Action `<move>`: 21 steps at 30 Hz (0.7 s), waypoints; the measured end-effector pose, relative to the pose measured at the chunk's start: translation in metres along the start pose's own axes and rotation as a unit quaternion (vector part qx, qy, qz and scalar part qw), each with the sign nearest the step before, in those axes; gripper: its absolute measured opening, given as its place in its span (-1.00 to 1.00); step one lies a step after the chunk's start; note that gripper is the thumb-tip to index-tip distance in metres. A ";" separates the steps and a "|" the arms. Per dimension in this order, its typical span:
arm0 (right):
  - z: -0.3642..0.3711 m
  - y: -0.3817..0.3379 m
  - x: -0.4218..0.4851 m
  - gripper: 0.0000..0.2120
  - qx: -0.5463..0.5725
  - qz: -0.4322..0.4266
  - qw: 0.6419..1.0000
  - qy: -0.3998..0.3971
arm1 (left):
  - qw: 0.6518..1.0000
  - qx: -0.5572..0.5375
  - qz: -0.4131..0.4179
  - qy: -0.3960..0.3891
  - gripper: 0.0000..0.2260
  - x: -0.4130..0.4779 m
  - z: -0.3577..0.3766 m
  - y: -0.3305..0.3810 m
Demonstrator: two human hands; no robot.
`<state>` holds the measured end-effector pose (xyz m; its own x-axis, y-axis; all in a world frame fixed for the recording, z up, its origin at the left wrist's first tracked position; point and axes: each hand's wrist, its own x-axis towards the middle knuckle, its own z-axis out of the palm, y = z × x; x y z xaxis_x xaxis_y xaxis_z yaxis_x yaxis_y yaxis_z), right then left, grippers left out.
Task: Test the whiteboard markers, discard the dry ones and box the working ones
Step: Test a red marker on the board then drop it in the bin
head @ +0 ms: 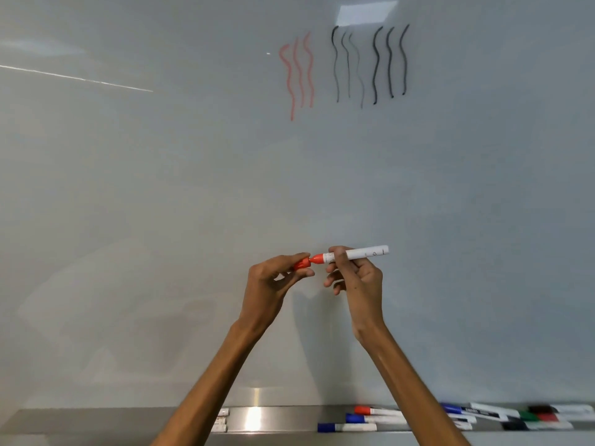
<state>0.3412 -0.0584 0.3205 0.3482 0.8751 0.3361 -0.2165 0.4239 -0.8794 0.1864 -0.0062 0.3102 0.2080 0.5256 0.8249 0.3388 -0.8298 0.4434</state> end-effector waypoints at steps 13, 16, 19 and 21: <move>-0.030 0.017 -0.037 -0.80 -0.004 0.028 0.986 0.163 | 0.986 -0.094 -0.028 -0.135 -0.84 -0.026 0.059 0.007; -0.045 0.020 -0.057 -0.80 -0.017 0.020 0.976 0.216 | 0.974 -0.145 -0.016 -0.175 -0.80 -0.040 0.076 0.012; -0.061 0.022 -0.075 -0.81 -0.048 0.013 0.965 0.257 | 0.965 -0.176 -0.007 -0.195 -0.77 -0.057 0.091 0.017; -0.071 0.023 -0.085 -0.82 -0.070 0.024 0.961 0.267 | 0.962 -0.179 -0.001 -0.207 -0.76 -0.069 0.102 0.019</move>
<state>0.3715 -0.1399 0.2479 0.7666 0.6333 0.1060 -0.1327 0.3179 -0.9388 0.2715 -0.0389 0.2260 0.5803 0.4950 0.6466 0.0172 -0.8013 0.5980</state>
